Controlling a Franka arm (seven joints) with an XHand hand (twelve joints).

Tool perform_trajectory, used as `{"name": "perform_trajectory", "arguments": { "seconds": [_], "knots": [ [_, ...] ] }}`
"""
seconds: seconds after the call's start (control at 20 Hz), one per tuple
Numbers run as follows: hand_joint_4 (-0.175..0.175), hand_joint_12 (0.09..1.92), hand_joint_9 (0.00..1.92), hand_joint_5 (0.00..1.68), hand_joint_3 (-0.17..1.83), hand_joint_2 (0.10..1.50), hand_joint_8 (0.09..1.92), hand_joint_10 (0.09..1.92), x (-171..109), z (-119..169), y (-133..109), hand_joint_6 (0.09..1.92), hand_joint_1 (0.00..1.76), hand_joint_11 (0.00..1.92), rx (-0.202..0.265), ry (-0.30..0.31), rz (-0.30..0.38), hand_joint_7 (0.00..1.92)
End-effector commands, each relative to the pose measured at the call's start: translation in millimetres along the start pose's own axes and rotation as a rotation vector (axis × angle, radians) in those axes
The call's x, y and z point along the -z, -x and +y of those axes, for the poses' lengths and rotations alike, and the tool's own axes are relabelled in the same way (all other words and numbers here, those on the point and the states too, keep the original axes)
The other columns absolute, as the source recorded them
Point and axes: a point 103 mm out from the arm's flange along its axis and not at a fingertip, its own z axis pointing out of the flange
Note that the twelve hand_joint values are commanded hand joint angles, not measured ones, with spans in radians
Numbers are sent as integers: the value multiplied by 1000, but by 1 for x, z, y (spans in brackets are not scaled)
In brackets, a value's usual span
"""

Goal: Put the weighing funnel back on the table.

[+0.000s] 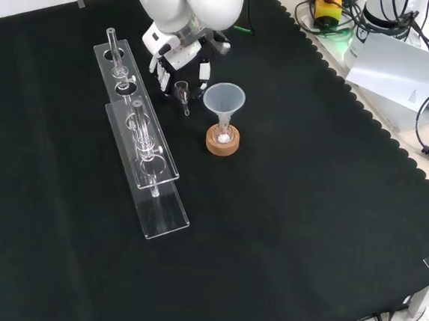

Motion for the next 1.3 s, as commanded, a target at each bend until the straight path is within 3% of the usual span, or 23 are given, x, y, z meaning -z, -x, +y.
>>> {"name": "perform_trajectory", "arguments": {
  "seconds": [0.05,1.05,1.15,1.3],
  "knots": [
    [152,1137,1045,1058,723,727,781,505,-4,3,-3,1068,1070,702,2,-8,-5,923],
    [146,1133,1028,1048,710,739,784,502,-17,11,-7,1078,1067,700,0,-15,31,896],
    [131,1139,1010,1022,618,795,803,506,-17,11,-7,1080,1060,692,7,-15,46,860],
    [159,1169,968,982,379,925,811,515,-17,10,-6,1062,1030,650,14,-17,51,783]
  ]
}}
